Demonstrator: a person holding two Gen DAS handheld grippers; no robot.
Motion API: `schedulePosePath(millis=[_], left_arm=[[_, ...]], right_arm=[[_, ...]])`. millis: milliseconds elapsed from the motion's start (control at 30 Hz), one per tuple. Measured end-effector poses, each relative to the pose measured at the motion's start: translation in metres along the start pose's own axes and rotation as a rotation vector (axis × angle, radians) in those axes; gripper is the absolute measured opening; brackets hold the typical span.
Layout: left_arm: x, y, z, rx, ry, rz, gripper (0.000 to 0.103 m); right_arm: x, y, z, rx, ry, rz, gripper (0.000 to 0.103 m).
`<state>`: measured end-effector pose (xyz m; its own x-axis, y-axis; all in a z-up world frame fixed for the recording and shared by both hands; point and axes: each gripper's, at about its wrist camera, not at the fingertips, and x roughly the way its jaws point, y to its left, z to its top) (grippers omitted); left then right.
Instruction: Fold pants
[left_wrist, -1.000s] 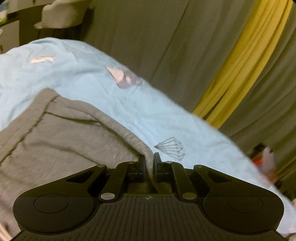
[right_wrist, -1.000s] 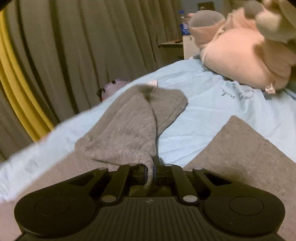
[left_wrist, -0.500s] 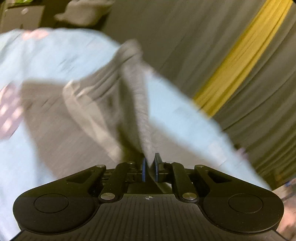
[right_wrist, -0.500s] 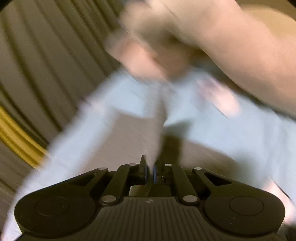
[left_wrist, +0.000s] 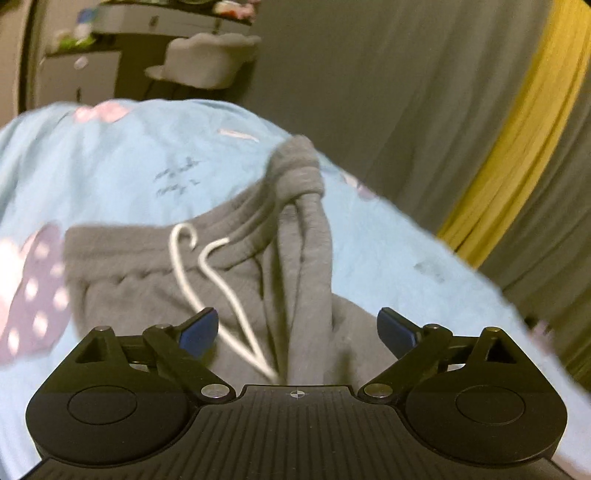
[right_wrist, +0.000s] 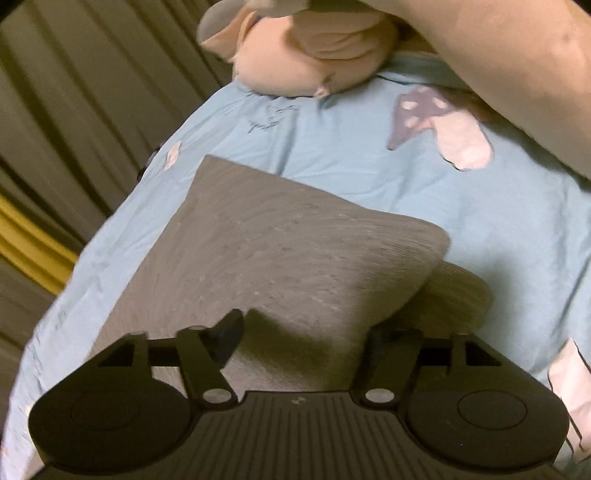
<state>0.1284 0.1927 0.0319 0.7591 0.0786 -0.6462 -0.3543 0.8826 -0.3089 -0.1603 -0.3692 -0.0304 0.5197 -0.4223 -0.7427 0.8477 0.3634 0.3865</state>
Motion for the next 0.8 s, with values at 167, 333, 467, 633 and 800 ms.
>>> schedulePosePath(millis=[167, 333, 467, 633, 800], left_arm=[[0.042, -0.006, 0.01, 0.057, 0.136, 0.032, 0.009], [-0.013, 0.024, 0.003, -0.011, -0.122, -0.052, 0.009], [-0.005, 0.072, -0.021, -0.073, -0.069, -0.001, 0.013], [0.012, 0.103, -0.044, -0.24, 0.015, 0.027, 0.036], [-0.017, 0.102, -0.042, -0.278, -0.059, 0.072, 0.098]], right_arm=[[0.006, 0.013, -0.003, -0.071, -0.009, -0.047, 0.082], [0.006, 0.013, -0.003, -0.064, -0.013, -0.043, 0.083], [0.007, 0.012, -0.003, -0.059, -0.011, -0.036, 0.085], [0.008, 0.016, -0.003, -0.085, 0.001, -0.045, 0.089], [0.002, 0.001, 0.0, 0.003, 0.013, 0.035, 0.094]])
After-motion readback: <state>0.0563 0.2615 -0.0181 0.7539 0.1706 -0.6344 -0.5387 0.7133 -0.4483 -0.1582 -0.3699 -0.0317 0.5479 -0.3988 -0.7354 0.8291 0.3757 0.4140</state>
